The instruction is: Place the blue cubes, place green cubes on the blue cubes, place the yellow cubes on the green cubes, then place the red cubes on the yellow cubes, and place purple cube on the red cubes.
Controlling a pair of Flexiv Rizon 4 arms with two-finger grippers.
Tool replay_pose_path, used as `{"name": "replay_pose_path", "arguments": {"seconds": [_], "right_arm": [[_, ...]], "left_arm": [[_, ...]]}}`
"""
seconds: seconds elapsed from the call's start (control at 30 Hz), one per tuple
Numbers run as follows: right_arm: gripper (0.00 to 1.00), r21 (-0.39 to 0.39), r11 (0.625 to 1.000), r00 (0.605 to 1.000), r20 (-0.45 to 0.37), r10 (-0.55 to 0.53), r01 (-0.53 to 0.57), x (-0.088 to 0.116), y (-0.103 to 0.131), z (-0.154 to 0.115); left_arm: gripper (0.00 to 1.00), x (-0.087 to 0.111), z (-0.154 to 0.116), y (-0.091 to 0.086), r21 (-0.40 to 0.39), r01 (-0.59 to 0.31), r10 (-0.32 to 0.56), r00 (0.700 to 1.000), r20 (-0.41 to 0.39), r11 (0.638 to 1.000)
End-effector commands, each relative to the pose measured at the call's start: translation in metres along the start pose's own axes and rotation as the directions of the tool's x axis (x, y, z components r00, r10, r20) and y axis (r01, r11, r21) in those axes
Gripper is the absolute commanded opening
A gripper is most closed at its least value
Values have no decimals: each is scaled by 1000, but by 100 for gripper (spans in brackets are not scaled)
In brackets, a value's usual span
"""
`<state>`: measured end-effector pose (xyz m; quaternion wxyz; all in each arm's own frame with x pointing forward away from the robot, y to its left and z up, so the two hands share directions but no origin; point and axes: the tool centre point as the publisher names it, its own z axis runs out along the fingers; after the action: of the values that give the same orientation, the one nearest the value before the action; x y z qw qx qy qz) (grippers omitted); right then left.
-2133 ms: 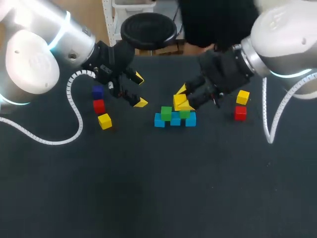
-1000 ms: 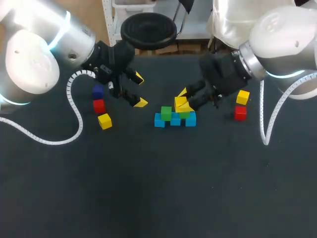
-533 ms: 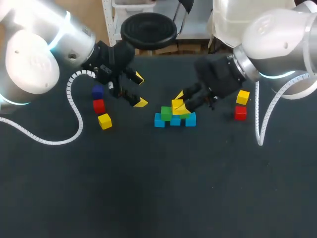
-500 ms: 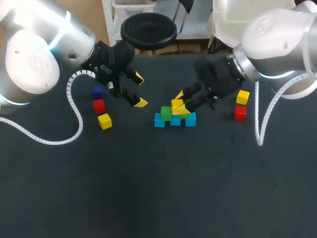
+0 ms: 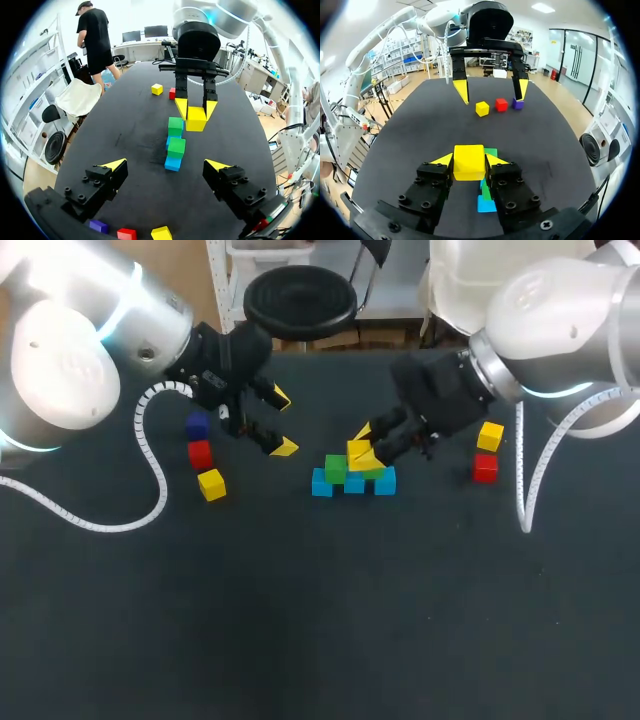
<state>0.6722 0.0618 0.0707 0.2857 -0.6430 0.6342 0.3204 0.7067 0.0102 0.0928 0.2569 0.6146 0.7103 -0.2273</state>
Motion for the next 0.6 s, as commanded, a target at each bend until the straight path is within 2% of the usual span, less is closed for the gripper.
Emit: {"name": "replay_pose_path", "arguments": {"seconds": [0.03, 0.6], "right_arm": [[0, -5, 1000, 1000, -2, 1, -1, 0, -2, -1], [0, -23, 1000, 1000, -8, 17, -18, 5, -5, 6]], "left_arm": [[100, 2, 0, 0, -1, -4, 4, 1000, 6, 1000], [100, 2, 0, 0, -1, -4, 4, 1000, 6, 1000]]}}
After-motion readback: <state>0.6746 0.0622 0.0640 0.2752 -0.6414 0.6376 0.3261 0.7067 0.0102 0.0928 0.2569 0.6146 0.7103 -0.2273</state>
